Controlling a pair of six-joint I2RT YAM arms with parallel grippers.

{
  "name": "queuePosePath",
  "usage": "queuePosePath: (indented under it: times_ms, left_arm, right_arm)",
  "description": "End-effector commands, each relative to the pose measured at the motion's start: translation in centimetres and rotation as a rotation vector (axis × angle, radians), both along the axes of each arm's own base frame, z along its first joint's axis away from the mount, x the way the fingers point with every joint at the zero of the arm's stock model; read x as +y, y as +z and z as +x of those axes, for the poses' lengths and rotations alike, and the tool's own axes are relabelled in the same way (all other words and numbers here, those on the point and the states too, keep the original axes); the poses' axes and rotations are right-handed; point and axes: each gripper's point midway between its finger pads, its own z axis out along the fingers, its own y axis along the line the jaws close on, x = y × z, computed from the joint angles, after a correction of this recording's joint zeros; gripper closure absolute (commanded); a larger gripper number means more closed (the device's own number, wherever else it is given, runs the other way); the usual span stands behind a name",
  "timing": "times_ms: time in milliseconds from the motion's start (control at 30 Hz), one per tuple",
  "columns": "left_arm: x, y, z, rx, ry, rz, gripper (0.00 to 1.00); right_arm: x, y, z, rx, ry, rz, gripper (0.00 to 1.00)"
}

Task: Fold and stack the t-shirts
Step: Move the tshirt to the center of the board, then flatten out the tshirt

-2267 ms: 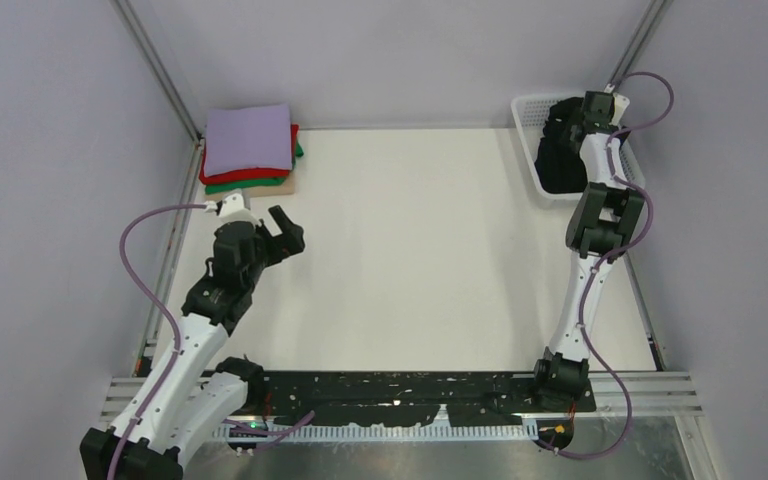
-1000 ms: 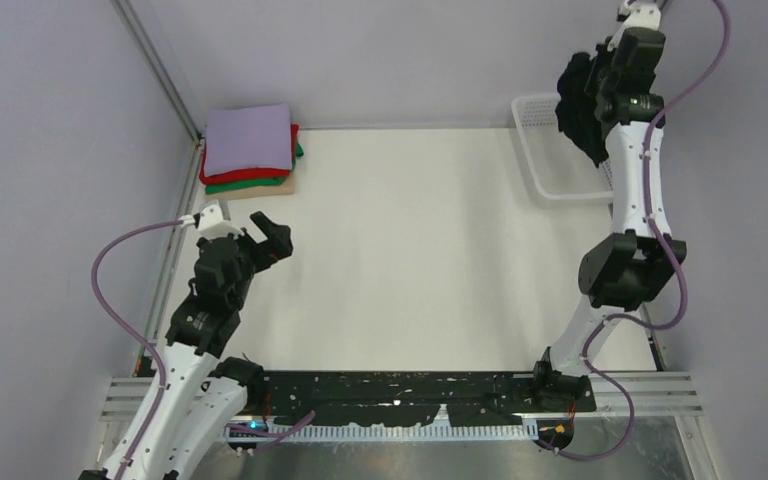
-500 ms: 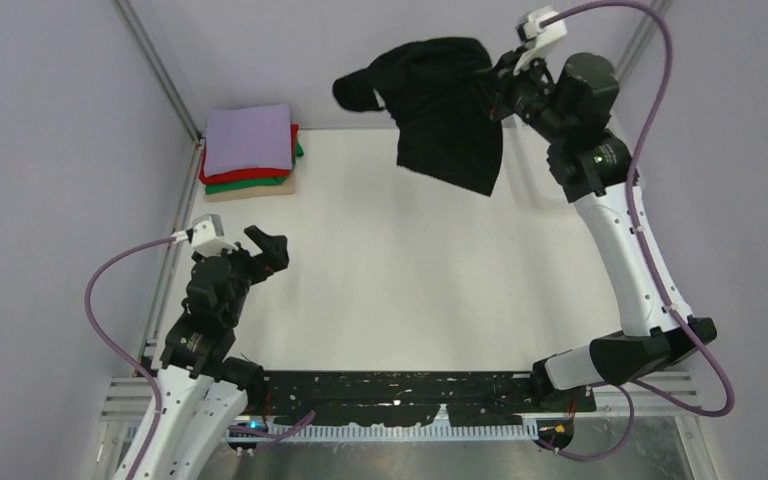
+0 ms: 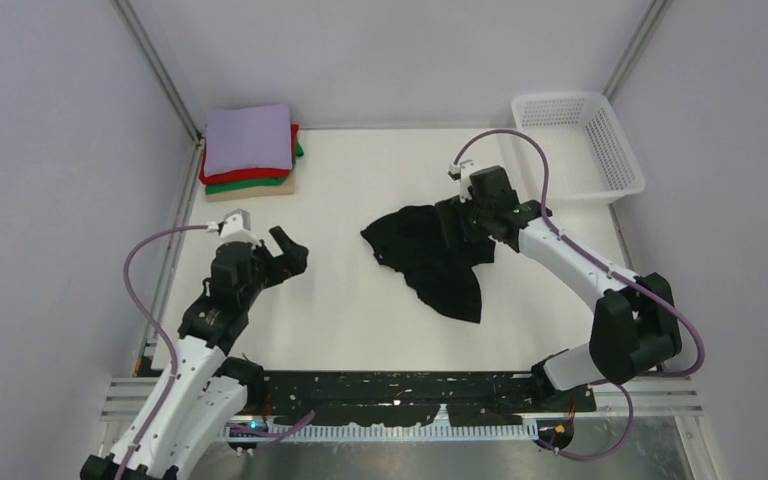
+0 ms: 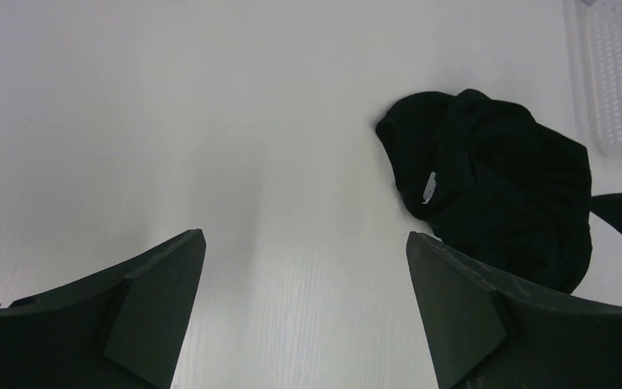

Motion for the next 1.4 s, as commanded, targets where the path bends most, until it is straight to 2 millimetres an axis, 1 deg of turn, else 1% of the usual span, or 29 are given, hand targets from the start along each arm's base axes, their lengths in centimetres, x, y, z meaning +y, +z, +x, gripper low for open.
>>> queuePosePath:
  times_ms: [0, 67, 100, 167, 200, 233, 267, 300, 333, 367, 400, 500, 533, 600, 667, 700, 833, 867, 933, 1000, 1067, 1100, 1133, 1167, 1233, 1267, 1300, 1333, 1367]
  left_arm:
    - [-3.1, -0.7, 1.6, 0.033, -0.121, -0.081, 0.00]
    - [-4.8, -0.9, 2.3, 0.057, -0.190, -0.113, 0.00]
    - [-5.7, -0.5, 2.7, 0.062, -0.227, -0.130, 0.00]
    - [-7.3, -0.7, 3.6, 0.107, -0.294, -0.156, 0.00]
    - [-8.2, -0.8, 3.9, 0.128, -0.333, -0.166, 0.00]
    - [-9.1, -1.0, 4.3, 0.150, -0.368, -0.175, 0.00]
    - [-10.1, -0.9, 4.7, 0.163, -0.406, -0.185, 0.01]
    - [-11.0, -1.2, 5.2, 0.184, -0.436, -0.187, 0.00]
    - [-11.9, -1.4, 5.6, 0.200, -0.465, -0.189, 0.00]
    - [-12.7, -1.5, 6.1, 0.213, -0.495, -0.188, 0.01]
    - [-13.7, -2.4, 6.5, 0.246, -0.523, -0.187, 0.00]
    - [-16.2, -3.5, 7.4, 0.297, -0.593, -0.191, 0.01]
    - [-16.9, -3.8, 7.6, 0.313, -0.613, -0.190, 0.04]
    - [-18.2, -5.0, 7.9, 0.357, -0.645, -0.191, 0.08]
    - [-19.2, -5.8, 8.2, 0.387, -0.663, -0.193, 0.13]
    - [-19.7, -6.1, 8.2, 0.401, -0.675, -0.193, 0.15]
    - [-20.9, -7.7, 8.9, 0.449, -0.678, -0.188, 0.23]
    - [-21.2, -8.4, 9.0, 0.466, -0.676, -0.192, 0.27]
    - [-21.7, -8.7, 9.8, 0.473, -0.665, -0.197, 0.39]
    - [-22.1, -8.9, 10.4, 0.481, -0.662, -0.205, 0.53]
    - [-22.3, -8.8, 10.9, 0.477, -0.659, -0.205, 0.71]
    - [-22.1, -9.0, 10.9, 0.483, -0.652, -0.196, 0.82]
    - [-21.9, -9.0, 11.0, 0.488, -0.642, -0.181, 0.98]
    - [-21.6, -9.0, 10.9, 0.495, -0.639, -0.166, 1.00]
    - [-20.9, -8.6, 10.4, 0.490, -0.635, -0.132, 1.00]
    - [-20.3, -8.2, 10.0, 0.480, -0.625, -0.114, 1.00]
    - [-19.6, -8.0, 9.4, 0.471, -0.616, -0.096, 1.00]
    - [-18.7, -8.2, 8.5, 0.478, -0.601, -0.074, 1.00]
    - [-17.8, -8.1, 7.9, 0.469, -0.582, -0.050, 1.00]
  right_arm:
    - [-5.5, 6.1, 2.5, -0.266, -0.309, -0.073, 0.03]
    - [-6.5, 6.5, 1.7, -0.300, -0.374, -0.046, 0.04]
    - [-6.7, 6.8, 1.6, -0.318, -0.410, -0.016, 0.05]
    - [-7.2, 7.0, 0.6, -0.341, -0.455, 0.041, 0.05]
    - [-7.6, 6.4, -0.3, -0.342, -0.468, 0.059, 0.05]
    - [-7.4, 6.4, -0.6, -0.347, -0.478, 0.099, 0.05]
    - [-7.6, 5.7, -1.5, -0.341, -0.486, 0.123, 0.05]
    - [-7.4, 6.1, -2.0, -0.351, -0.476, 0.162, 0.05]
    - [-7.4, 4.8, -2.8, -0.325, -0.475, 0.168, 0.05]
    - [-7.3, 4.9, -3.4, -0.323, -0.461, 0.193, 0.05]
    - [-7.3, 3.7, -4.0, -0.294, -0.467, 0.197, 0.04]
    - [-7.3, 2.1, -6.0, -0.237, -0.456, 0.216, 0.04]
    - [-7.5, 1.2, -6.5, -0.218, -0.469, 0.213, 0.05]
    - [-8.7, 0.7, -7.2, -0.218, -0.536, 0.208, 0.05]
    - [-11.3, 0.6, -7.8, -0.246, -0.674, 0.172, 0.05]
    - [-12.0, 0.9, -7.9, -0.263, -0.713, 0.187, 0.05]
    - [-13.3, 1.5, -8.0, -0.291, -0.784, 0.240, 0.04]
    - [-13.4, 1.6, -7.9, -0.289, -0.784, 0.257, 0.05]
    - [-13.2, 1.2, -7.8, -0.267, -0.775, 0.276, 0.04]
    - [-13.2, 0.8, -7.6, -0.241, -0.770, 0.291, 0.05]
    - [-13.2, 0.4, -7.3, -0.217, -0.764, 0.307, 0.05]
    - [-13.2, 0.4, -7.1, -0.211, -0.764, 0.314, 0.05]
    - [-13.1, 0.3, -6.8, -0.200, -0.759, 0.329, 0.05]
    - [-12.9, 0.4, -6.6, -0.193, -0.749, 0.341, 0.05]
    - [-13.0, 0.7, -5.9, -0.187, -0.751, 0.359, 0.05]
    - [-13.2, 0.2, -5.6, -0.166, -0.764, 0.353, 0.05]
    - [-13.1, 0.9, -5.1, -0.166, -0.758, 0.368, 0.05]
    - [-13.2, 0.3, -4.8, -0.138, -0.766, 0.358, 0.05]
    - [-12.9, 0.9, -4.2, -0.135, -0.753, 0.366, 0.05]
